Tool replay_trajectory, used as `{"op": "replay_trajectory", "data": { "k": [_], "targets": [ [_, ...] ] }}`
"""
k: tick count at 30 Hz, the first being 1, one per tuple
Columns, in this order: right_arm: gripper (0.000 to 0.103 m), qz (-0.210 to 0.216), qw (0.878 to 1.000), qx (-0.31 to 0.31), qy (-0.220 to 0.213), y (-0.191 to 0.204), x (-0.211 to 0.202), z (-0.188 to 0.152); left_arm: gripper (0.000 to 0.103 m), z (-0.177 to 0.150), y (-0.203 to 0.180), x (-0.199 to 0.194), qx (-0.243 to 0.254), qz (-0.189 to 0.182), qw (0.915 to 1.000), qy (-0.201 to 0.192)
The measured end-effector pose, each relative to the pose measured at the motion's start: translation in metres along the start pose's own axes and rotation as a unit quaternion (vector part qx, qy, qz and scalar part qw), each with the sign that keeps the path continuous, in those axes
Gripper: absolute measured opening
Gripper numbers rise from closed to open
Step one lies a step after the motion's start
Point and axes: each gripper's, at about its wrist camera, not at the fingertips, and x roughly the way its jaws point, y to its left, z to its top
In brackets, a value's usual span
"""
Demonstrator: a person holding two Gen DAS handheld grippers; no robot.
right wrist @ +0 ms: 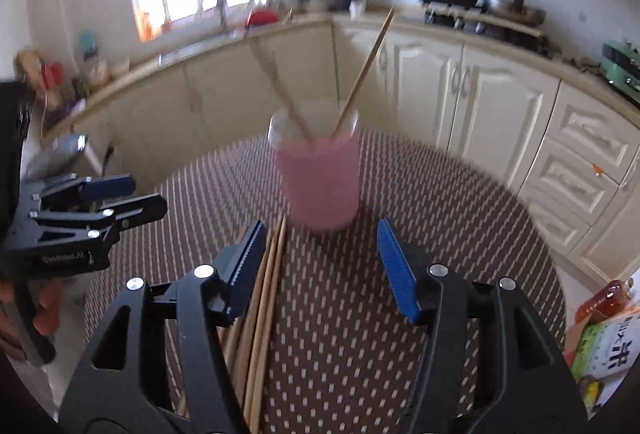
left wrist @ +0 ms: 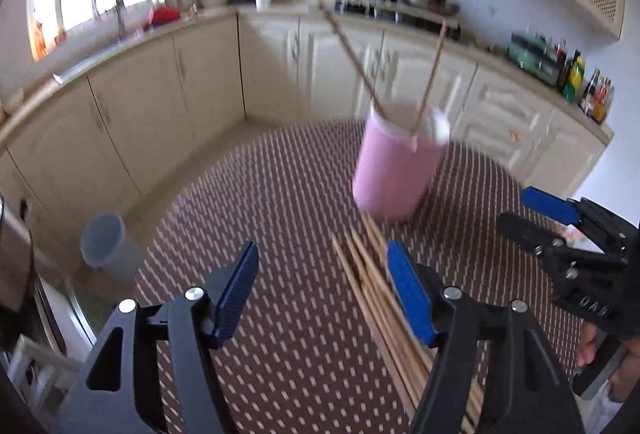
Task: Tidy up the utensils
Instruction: 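Move both grippers back down over the chopstick pile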
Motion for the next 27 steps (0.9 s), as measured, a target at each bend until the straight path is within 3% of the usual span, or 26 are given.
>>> {"op": "replay_trajectory", "data": {
  "k": [8,17,27],
  "targets": [
    [0.063,0.008,0.998,0.008,0.063,0.005,0.02,-0.033,0.066,-0.033,0.006,0.047,-0.042,-0.018,0.9931,0.108],
    [0.063,0.012,0.997,0.021,0.078,-0.002,0.03,-0.035,0.066,-0.021,0.015,0.084,-0.086,-0.002,0.9866,0.139],
    [0.063,0.014,0.995,0.024,0.094,-0.007,0.051,-0.031,0.066,0.003,0.01,0.123,-0.077,0.037,0.9854,0.147]
  ]
}}
